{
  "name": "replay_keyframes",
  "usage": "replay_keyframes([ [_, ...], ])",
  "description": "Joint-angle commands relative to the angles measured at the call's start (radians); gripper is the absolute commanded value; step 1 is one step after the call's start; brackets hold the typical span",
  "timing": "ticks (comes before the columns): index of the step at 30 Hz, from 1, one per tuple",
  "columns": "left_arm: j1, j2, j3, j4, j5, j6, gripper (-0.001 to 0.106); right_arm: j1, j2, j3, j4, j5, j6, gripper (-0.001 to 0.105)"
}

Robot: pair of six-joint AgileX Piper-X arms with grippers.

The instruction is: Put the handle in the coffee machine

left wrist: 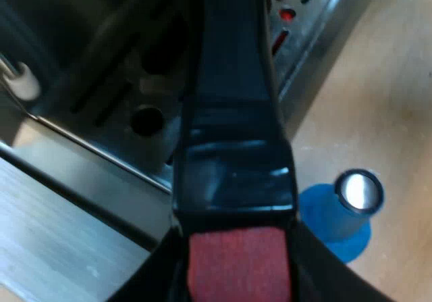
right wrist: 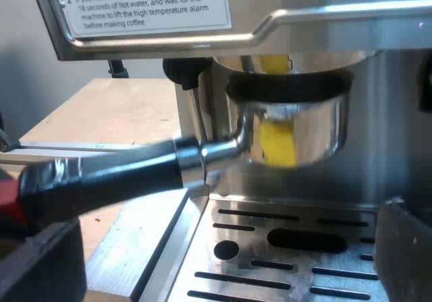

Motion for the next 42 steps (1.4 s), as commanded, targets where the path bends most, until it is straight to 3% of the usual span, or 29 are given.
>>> replay_keyframes([
  [1, 0.001, -0.003, -0.025, -0.022, 0.051, 0.008, 0.000, 0.002, 0.000, -0.009, -0.009, 0.007, -0.014, 0.087],
  [27, 0.001, 0.047, -0.054, -0.067, 0.042, 0.014, 0.000, 0.002, 0.000, -0.009, -0.009, 0.007, -0.014, 0.087],
  [34, 0.001, 0.047, -0.100, -0.073, 0.042, 0.014, 0.000, 0.002, 0.000, -0.009, -0.009, 0.007, -0.014, 0.087],
  [42, 0.001, 0.047, -0.129, -0.031, 0.090, 0.005, 0.000, 0.002, 0.000, -0.009, -0.009, 0.007, -0.014, 0.087],
])
